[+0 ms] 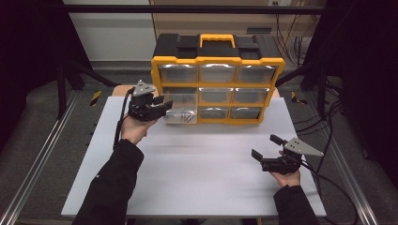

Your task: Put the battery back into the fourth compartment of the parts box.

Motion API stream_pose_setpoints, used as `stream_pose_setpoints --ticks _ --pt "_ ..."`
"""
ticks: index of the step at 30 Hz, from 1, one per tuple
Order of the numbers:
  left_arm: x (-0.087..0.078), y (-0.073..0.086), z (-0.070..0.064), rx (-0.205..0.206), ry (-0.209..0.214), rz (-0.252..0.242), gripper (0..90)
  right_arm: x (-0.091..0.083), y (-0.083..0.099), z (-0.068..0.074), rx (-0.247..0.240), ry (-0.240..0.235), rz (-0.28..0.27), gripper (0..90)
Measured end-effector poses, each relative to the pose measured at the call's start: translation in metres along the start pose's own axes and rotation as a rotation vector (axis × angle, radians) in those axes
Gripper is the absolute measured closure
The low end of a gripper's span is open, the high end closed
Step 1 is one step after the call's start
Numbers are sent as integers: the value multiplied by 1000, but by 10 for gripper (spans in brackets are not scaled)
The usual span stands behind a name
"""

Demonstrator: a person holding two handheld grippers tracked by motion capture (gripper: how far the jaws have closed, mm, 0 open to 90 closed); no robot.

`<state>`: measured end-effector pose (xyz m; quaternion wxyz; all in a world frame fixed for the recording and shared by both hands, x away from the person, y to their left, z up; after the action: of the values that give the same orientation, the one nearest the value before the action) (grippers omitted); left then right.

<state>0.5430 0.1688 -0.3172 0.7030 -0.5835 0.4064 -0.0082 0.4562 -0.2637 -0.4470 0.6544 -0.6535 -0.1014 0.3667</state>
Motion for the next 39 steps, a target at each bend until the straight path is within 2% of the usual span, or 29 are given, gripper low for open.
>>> stream_pose_setpoints --ticks 4,5,6,10,12,17,23,26,33,35,39 --pt "-12 12 1 4 11 -55 388 0 0 0 0 3 -1 2" --pt "-15 16 2 2 12 -65 375 0 0 0 -1 4 -2 2" --pt "-17 20 2 -7 27 -76 350 0 0 0 -1 4 0 2" --pt "-25 36 5 -14 67 -91 255 1 0 0 0 3 -1 2" --pt "-29 45 6 -12 68 -98 201 1 0 1 2 4 -1 2" --pt "-39 74 7 -14 111 -118 119 1 1 0 -1 5 1 1" --pt "-44 106 13 -45 128 -104 67 2 1 1 1 -1 8 1" --pt "-46 121 15 -40 127 -90 53 2 1 1 3 1 5 1" --pt "-50 156 17 -62 148 -132 52 3 2 1 -3 -1 13 1" --pt "-50 163 19 -46 126 -107 51 3 2 2 -1 -2 15 1" --pt "-51 172 25 -50 106 -120 49 4 2 2 -4 -3 21 1"
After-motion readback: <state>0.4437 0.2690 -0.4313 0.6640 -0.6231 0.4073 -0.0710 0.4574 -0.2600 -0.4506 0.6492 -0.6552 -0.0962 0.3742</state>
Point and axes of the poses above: each handheld gripper's, and its own axes: x roughly forward along the jaws, y roughly out of its underside, z roughly to its left, the point moved 1 cm from there along x, roughly forward along the jaws, and after that the axes turned 8 degrees about z, right-handed, at the moved point
